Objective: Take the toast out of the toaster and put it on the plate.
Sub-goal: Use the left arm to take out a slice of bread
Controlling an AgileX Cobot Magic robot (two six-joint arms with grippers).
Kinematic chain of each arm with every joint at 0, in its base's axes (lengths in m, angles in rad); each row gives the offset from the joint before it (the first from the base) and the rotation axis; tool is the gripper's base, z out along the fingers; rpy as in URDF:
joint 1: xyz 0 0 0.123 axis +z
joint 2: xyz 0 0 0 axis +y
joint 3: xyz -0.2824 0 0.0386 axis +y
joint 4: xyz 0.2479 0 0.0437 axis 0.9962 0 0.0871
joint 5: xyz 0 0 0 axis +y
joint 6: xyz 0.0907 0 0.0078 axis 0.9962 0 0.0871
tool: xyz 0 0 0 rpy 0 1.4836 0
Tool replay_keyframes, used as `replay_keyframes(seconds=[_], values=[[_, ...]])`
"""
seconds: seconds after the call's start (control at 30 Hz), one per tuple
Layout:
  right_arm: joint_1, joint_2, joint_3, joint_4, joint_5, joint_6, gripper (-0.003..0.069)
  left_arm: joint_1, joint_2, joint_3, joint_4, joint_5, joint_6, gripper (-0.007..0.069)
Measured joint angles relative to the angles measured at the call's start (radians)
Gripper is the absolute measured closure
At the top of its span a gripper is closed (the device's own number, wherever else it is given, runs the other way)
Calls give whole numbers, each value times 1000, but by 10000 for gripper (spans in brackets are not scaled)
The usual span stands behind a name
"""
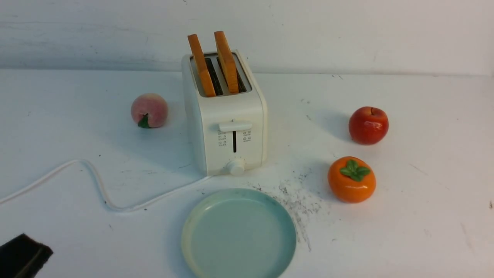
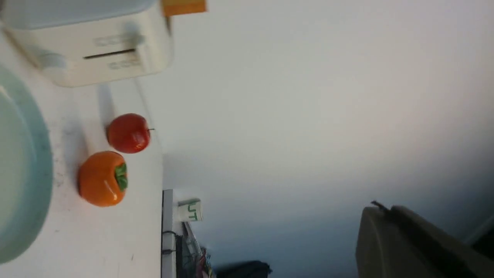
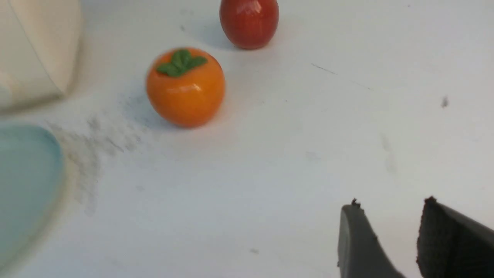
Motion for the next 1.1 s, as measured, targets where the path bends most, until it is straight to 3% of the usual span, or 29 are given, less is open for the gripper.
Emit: replay_keyframes(seconds=[0.07,0.13,0.17,0.3,0.43,0.5,0.53,0.6,0.73,0.77,0.8,0.9,0.97,1.0,1.1], values=[[0,0,0,233,-44,142,419,0,89,-40,27,65,39,638],[0,0,0,331,-59,189,419,0,146,-53,49,112,63,638],[0,0,0,488,-74,237,419,1,233,-69,72,202,88,638],[0,0,0,633,-97,263,419,2,388,-123,112,343,112,638],[0,0,0,801,-139,308,419,2,579,-304,269,440,114,638],[0,0,-4,863,-152,262,427,2,670,-421,397,488,84,638],[0,0,-6,863,-150,252,428,2,680,-434,423,494,76,638],[0,2,-70,877,-105,26,473,3,805,-605,593,580,25,638],[0,36,-239,875,12,-339,598,4,956,-815,777,668,0,638],[0,36,-239,873,21,-339,605,4,963,-825,777,673,0,638],[0,84,-323,850,100,-460,655,4,1016,-901,843,708,-6,638],[0,166,-410,771,224,-509,673,5,1072,-983,884,734,-12,638],[0,309,-520,576,423,-457,666,5,1138,-1078,907,743,-15,638],[0,320,-520,558,437,-457,666,5,1143,-1084,907,745,-15,638],[0,520,-627,261,620,-321,662,5,1226,-1185,933,747,-10,638]])
